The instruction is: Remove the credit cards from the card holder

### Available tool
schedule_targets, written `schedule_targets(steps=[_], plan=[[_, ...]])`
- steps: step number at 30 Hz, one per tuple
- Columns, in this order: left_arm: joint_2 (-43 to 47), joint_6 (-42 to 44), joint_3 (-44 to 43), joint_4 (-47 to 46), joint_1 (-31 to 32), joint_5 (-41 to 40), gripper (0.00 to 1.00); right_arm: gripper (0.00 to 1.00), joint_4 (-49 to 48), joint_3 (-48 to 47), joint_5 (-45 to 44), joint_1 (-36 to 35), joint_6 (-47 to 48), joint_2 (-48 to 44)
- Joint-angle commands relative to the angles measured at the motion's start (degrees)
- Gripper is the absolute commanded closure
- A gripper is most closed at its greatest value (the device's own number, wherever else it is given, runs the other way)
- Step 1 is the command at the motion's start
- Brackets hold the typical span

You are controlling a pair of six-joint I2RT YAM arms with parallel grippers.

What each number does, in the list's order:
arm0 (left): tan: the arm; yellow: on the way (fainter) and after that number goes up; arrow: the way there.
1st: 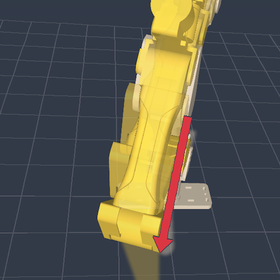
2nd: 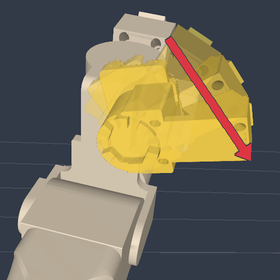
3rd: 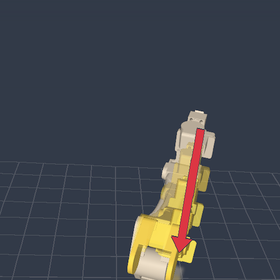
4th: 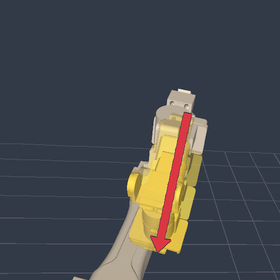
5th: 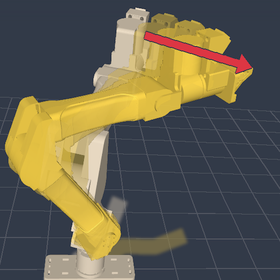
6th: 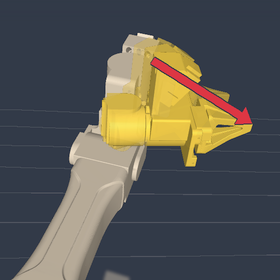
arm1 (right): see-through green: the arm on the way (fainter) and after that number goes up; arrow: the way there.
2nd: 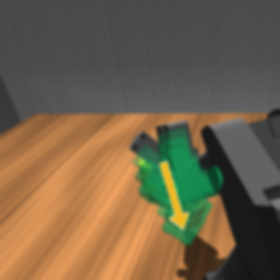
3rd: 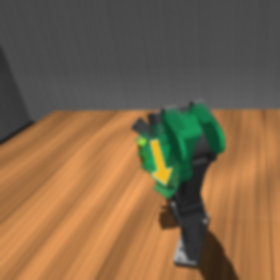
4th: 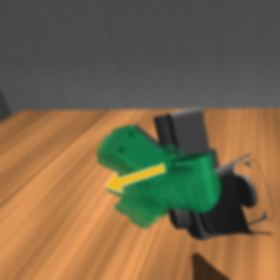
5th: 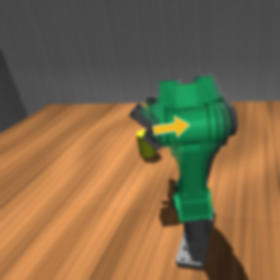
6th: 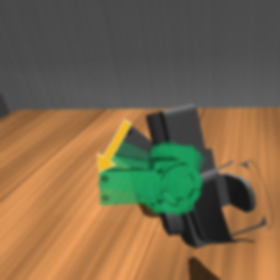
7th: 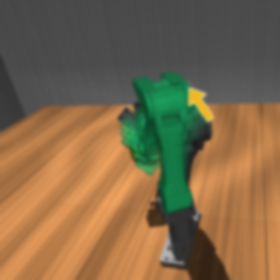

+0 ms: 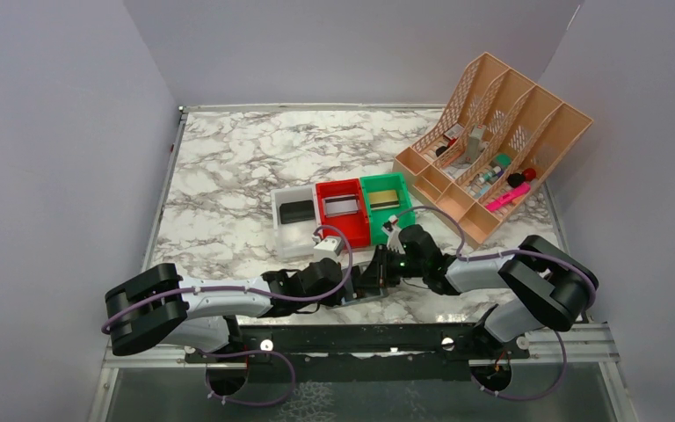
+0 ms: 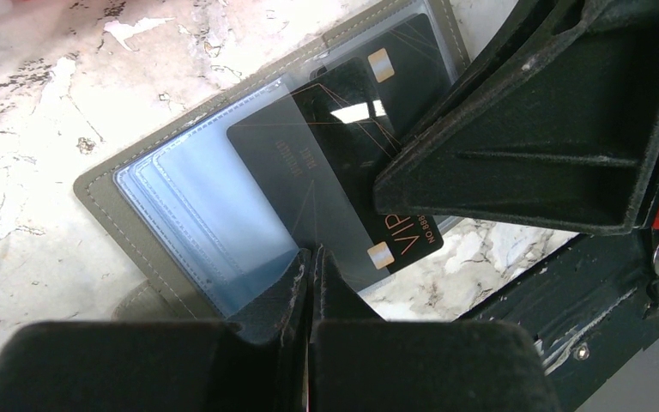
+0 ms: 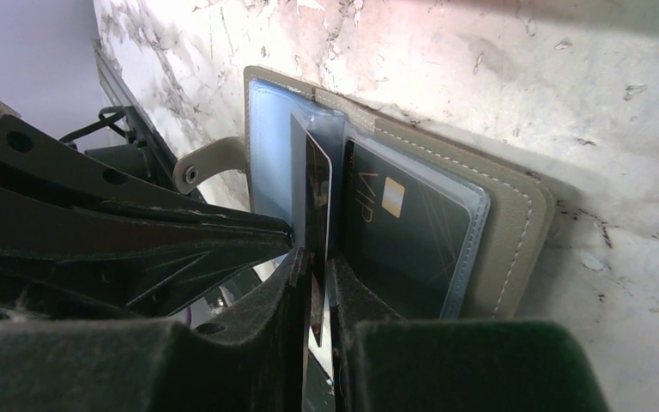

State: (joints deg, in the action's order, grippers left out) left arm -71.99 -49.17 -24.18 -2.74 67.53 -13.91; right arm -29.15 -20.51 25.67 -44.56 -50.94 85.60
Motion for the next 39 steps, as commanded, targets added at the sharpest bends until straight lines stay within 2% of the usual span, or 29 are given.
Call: schedule_targets(steps=[1,4,12,19,24,34,39], plan=[[0.0,-0.1,1.9,4.6,0.2,-0.1,1.00,0.82,-2.0,-0.5,2.2,0.0,0.7,1.2],[0.4,-0.2,2.1,4.6,0.2,-0.1,1.00,0.82,-2.2,-0.5,2.2,0.0,0.7,0.9],[1.2,0.0,2.3,4.8,0.3,-0.1,1.00,0.98,4.7,-0.4,-4.3,0.0,1.3,-3.7],[2.5,0.3,2.5,6.5,0.3,-1.3,1.00,0.99,13.8,-0.5,-11.5,0.0,2.5,-10.8],[3.2,0.9,2.2,7.4,0.2,-1.9,0.99,0.99,17.0,-0.8,-12.3,0.0,2.7,-14.5],[5.7,5.8,-2.6,9.0,0.3,-2.1,0.75,0.99,23.1,-1.8,-13.6,0.0,2.8,-23.7],[2.6,5.7,-0.3,5.5,0.3,-2.6,0.71,0.99,25.0,-2.3,-13.4,0.0,3.0,-27.8]])
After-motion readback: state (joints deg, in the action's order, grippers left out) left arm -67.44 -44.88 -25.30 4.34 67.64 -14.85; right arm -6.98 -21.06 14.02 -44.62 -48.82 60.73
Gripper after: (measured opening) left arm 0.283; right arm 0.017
